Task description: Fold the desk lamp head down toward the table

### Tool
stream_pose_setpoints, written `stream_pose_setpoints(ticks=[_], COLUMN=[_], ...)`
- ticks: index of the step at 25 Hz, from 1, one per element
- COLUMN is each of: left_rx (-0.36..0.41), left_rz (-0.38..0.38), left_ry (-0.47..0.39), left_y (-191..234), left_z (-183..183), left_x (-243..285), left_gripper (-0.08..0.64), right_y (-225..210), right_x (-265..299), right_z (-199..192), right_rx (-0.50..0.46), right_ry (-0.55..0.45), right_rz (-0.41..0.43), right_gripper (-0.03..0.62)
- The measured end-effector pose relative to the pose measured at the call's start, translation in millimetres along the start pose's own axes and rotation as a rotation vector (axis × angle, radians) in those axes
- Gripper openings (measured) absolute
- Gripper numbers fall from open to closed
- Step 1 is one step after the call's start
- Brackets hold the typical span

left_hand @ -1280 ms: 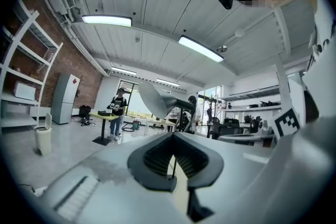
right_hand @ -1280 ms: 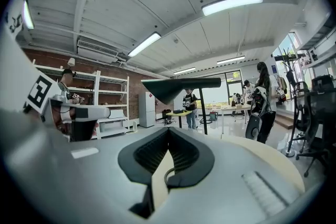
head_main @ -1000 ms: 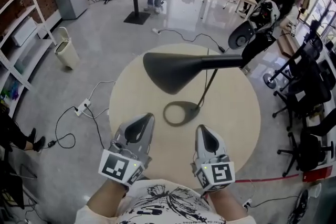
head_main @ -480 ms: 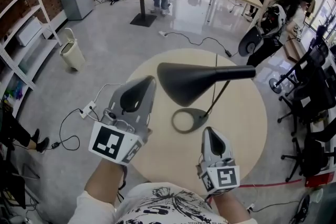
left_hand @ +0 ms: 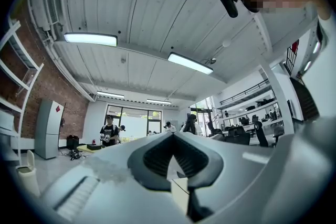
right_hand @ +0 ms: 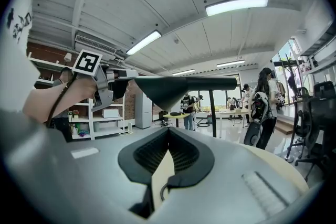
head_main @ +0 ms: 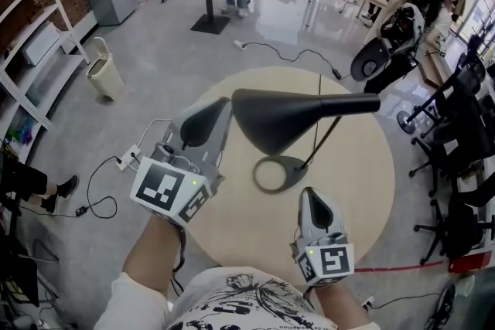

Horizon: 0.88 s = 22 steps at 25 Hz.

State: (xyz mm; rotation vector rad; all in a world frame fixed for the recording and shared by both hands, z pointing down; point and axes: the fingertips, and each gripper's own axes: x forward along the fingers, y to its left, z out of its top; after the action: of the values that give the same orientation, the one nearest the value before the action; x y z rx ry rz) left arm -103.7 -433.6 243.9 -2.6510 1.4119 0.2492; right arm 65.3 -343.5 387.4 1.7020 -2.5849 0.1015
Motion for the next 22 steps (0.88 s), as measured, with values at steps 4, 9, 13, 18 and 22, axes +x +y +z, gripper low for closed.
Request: stream_pose_setpoints(ticks=[4, 9, 13, 18, 22], left_rx=[0.008, 0.013, -0.013, -0.042, -0.074], left_rz=[-0.004, -0.029, -0.031, -0.033, -0.03], left_ry=[0.017, 0.074, 0.092, 0.125, 0.129], left_y=[-1, -8, -15, -19, -19], left_z=[-6, -26, -40, -63, -77], left_x=[0, -2, -5, -6, -8], left_gripper=[0.005, 0.005, 0.005, 0.005, 0.005], right_y=[-4, -3, -2, -8, -13], right_x=[-1, 2, 0, -3, -4], right_z=[-3, -8, -10, -16, -17], right_rx=[0.005, 0.008, 0.006, 0.013, 0.024], right_ry=[0.012, 0.023, 0.027, 0.044, 0.049], right_rz=[-0.007, -0.008, -0.008, -0.026, -0.052], right_gripper=[0.009, 0.009, 0.009, 0.009, 0.009])
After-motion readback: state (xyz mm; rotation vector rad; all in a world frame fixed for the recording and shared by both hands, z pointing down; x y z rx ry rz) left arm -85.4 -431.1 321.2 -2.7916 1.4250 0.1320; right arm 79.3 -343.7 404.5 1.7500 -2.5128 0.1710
